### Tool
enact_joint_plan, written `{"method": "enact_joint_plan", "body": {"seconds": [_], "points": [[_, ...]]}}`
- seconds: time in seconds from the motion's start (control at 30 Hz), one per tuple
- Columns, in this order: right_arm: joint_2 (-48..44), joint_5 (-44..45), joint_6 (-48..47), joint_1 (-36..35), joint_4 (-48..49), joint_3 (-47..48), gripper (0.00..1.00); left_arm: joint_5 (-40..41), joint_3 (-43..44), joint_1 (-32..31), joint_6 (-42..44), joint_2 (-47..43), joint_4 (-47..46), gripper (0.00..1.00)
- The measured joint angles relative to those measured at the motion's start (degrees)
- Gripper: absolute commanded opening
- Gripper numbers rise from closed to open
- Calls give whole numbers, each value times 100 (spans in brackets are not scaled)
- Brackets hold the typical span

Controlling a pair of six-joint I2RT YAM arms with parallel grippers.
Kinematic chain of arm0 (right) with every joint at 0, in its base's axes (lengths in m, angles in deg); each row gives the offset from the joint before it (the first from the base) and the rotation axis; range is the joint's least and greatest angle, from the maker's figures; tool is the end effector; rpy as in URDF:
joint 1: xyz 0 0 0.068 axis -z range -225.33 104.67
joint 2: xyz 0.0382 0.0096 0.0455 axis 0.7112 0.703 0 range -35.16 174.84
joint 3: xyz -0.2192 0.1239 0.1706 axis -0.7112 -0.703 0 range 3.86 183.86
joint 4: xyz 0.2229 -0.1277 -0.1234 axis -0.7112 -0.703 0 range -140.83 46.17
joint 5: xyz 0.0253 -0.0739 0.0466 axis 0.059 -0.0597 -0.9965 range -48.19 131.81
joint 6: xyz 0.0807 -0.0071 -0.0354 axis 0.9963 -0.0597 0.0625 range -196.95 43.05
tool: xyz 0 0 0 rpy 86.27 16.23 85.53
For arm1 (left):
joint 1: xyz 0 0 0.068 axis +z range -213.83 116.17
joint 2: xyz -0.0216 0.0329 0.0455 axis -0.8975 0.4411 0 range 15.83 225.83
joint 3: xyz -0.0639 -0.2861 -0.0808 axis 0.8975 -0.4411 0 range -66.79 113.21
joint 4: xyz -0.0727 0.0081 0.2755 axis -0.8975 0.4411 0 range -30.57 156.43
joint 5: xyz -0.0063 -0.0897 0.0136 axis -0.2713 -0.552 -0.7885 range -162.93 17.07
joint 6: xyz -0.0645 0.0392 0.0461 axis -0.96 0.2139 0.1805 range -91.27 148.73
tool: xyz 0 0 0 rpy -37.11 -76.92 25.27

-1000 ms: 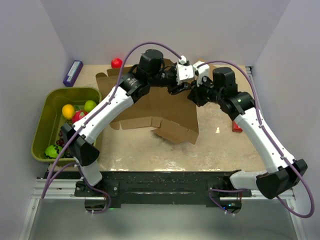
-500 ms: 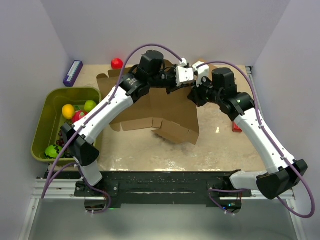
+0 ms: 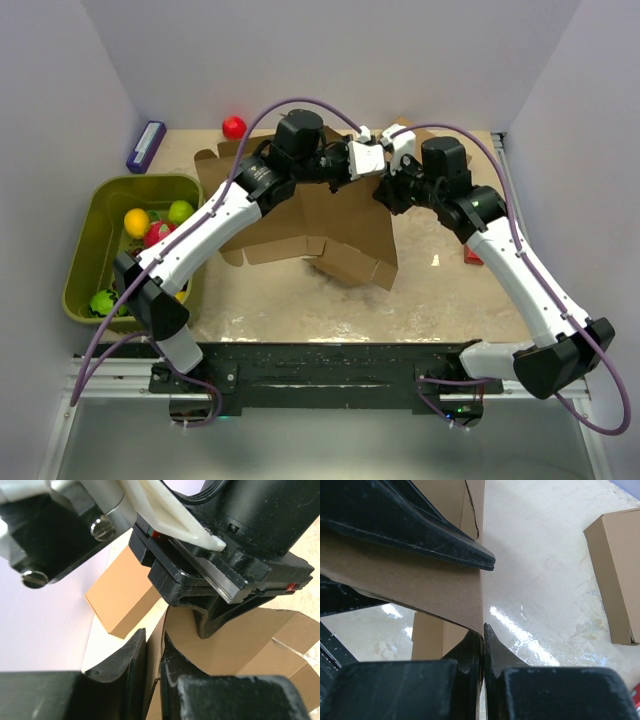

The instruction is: Fold the paper box

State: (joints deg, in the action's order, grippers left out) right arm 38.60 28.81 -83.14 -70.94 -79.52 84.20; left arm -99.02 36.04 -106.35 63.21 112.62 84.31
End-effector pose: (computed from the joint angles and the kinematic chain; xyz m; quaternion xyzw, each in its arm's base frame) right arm 0.2901 0.1586 0.4153 -0.2898 0.8081 0.1810 0.4798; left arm 0.3113 -0.3324 0.4489 0.5960 0.5383 -0.2229 0.5526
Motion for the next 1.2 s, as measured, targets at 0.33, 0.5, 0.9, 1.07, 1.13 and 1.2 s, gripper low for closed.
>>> {"method": "enact_joint_plan", "body": {"seconds": [0.33,0.5,0.9,1.07,1.13,1.2], "points": [[4,-13,11,0,9,0,1,13,-37,-4,70,-31,4,24],[4,-22,11,0,9,0,1,13,-44,-4,70,-39,4,25],[4,-61,55,-7,59,0,52,42,-214,-4,267,-192,-48,0],[4,98,225,17,63,2,90,83,-245,-4,256,-264,-57,0],[9,238,334,17,37,15,94,212,-245,-17,192,-271,-136,0],[11,535,577,17,-17,81,95,422,-243,-33,96,-269,-223,0]]}}
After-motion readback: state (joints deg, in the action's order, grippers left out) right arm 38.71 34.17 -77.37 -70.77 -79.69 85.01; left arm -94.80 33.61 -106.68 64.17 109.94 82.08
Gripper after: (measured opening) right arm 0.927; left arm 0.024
